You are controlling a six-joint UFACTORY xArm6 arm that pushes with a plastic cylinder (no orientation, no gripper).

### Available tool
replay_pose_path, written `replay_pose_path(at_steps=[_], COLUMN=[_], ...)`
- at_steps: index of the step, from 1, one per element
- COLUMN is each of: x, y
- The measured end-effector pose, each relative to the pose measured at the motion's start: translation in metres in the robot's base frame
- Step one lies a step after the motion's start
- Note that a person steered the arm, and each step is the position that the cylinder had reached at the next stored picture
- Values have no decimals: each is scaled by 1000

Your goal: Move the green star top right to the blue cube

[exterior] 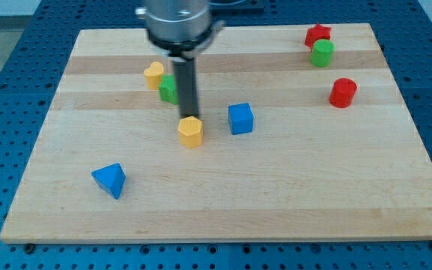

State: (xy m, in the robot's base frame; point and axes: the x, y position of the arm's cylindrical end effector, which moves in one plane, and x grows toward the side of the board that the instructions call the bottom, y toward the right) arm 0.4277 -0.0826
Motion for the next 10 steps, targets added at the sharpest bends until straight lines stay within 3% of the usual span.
replay_pose_path(at_steps=[1,3,7,10], x=[-3,-62,-42,-17], y=[-54,-58,75,122])
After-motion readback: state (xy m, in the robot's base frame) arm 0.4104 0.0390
